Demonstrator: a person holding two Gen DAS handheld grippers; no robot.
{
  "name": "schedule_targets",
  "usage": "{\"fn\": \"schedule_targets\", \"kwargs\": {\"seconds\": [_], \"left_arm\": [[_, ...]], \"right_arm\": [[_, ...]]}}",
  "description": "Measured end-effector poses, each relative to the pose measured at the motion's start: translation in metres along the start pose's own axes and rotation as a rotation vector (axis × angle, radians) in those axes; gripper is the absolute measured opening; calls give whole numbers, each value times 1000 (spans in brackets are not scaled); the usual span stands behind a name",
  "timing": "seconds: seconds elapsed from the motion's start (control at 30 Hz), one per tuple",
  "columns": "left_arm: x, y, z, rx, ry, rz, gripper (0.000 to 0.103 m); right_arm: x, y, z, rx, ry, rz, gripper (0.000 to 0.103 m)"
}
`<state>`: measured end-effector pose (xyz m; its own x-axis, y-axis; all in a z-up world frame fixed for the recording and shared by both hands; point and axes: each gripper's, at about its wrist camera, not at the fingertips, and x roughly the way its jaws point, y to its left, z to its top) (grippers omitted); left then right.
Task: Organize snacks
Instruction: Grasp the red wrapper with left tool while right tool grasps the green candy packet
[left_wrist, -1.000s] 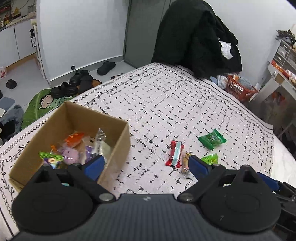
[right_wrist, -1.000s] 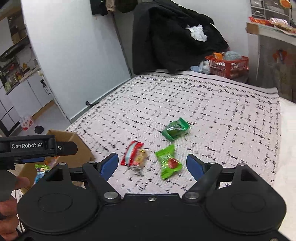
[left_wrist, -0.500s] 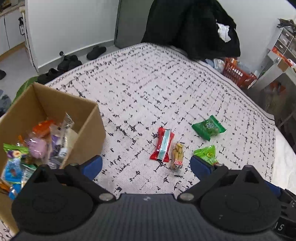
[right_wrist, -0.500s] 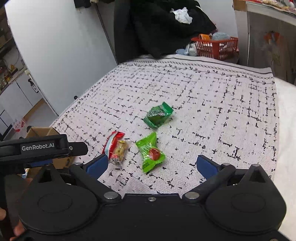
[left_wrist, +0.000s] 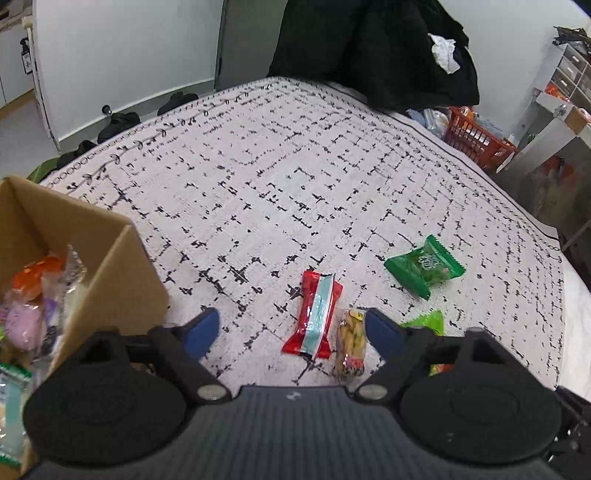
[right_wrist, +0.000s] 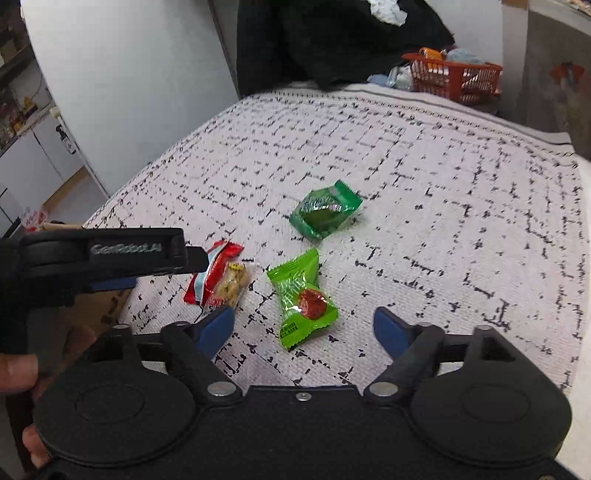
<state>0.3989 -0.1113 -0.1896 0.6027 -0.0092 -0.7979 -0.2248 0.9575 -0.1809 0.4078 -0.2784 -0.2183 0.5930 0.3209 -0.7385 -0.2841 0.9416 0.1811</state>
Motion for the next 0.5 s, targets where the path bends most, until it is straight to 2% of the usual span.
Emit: {"fn": "schedule_targets", "kwargs": {"seconds": [0.1,0.2,0.33,0.5], "left_arm": [[13,2,1,-3,19,-1,61],[25,3,1,-1,33,-6,54],[32,2,4,5,27,-28,52],[37,-3,8,12,41,-59,47]], "right_arm": [[5,0,1,3,2,5,74],[10,1,2,1,-1,11,70],[19,4,4,-6,11,15,63],[25,9,5,-40,7,-17,61]]}}
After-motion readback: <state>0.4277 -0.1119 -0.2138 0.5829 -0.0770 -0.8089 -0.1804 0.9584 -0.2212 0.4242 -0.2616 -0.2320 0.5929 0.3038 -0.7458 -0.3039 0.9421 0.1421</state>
